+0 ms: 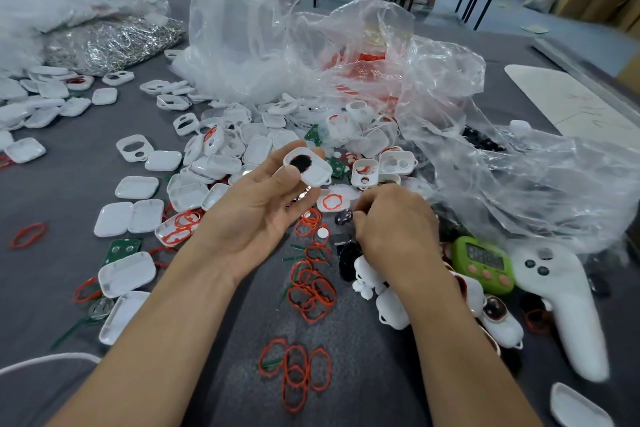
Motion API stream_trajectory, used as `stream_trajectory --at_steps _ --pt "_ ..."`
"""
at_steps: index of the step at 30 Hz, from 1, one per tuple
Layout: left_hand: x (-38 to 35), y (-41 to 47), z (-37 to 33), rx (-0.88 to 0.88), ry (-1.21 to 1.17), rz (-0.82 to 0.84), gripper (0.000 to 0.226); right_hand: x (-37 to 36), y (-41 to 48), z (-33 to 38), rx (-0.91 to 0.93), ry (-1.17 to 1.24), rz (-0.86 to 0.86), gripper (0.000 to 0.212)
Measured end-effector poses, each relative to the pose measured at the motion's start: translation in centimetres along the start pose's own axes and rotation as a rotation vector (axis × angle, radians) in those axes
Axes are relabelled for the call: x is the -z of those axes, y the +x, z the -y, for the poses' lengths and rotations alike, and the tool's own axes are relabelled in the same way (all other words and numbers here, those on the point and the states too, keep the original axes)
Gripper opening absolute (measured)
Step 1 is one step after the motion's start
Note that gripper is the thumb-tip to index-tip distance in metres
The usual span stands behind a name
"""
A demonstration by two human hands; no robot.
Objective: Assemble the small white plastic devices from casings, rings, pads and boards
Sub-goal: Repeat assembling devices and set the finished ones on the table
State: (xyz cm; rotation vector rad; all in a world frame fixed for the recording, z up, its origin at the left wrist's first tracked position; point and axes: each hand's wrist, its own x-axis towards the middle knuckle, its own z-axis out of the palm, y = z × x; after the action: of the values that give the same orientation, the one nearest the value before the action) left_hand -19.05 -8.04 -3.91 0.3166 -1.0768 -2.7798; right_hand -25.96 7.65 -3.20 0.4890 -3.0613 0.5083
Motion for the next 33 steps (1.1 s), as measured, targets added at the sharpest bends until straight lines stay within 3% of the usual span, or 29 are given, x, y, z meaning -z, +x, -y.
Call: stream_trajectory --at_steps 3,8,13,15,17,20,24,28,30,33 --pt "0.2 0.0 -0.1 0.0 -0.001 0.001 0.039 0.1 0.0 -0.4 -0.033 0.105 -0.029 0.013" --pt "0.4 0.3 0.0 0.023 0.021 -0.008 0.042 1.1 -0.3 -1.7 -0.077 0.585 -0.301 0.018" --pt "0.5 0.3 0.4 0.055 0.082 0.016 0.042 2.0 -0.2 -1.0 -0.284 1.334 -0.12 0.028" --pt "0.6 0.3 0.4 0.047 0.105 0.029 0.042 2.2 -0.1 -1.0 -0.329 1.385 -0.084 0.012" --pt "0.7 0.4 0.5 0.025 0.164 0.052 0.045 2.4 -0.1 -1.1 -0.347 1.394 -0.072 0.009" --pt "0.5 0.3 0.9 0.0 0.295 0.107 0.052 2.5 -0.3 -0.9 -0.338 1.316 -0.025 0.025" --pt "0.1 0.1 2.0 -0.008 0.438 0.11 0.04 2.0 -1.0 0.3 -0.237 1.192 0.071 0.033" --pt "0.0 0.0 2.2 0.052 0.413 0.183 0.05 1.7 -1.4 1.1 -0.179 1.331 0.165 0.046" --pt "-0.1 0.1 1.9 0.067 0.353 0.193 0.051 1.8 -1.3 0.9 -0.148 1.348 0.12 0.036" --pt "0.2 0.2 1.6 0.086 0.228 0.188 0.046 1.8 -1.0 -0.2 -0.097 1.206 -0.113 0.015"
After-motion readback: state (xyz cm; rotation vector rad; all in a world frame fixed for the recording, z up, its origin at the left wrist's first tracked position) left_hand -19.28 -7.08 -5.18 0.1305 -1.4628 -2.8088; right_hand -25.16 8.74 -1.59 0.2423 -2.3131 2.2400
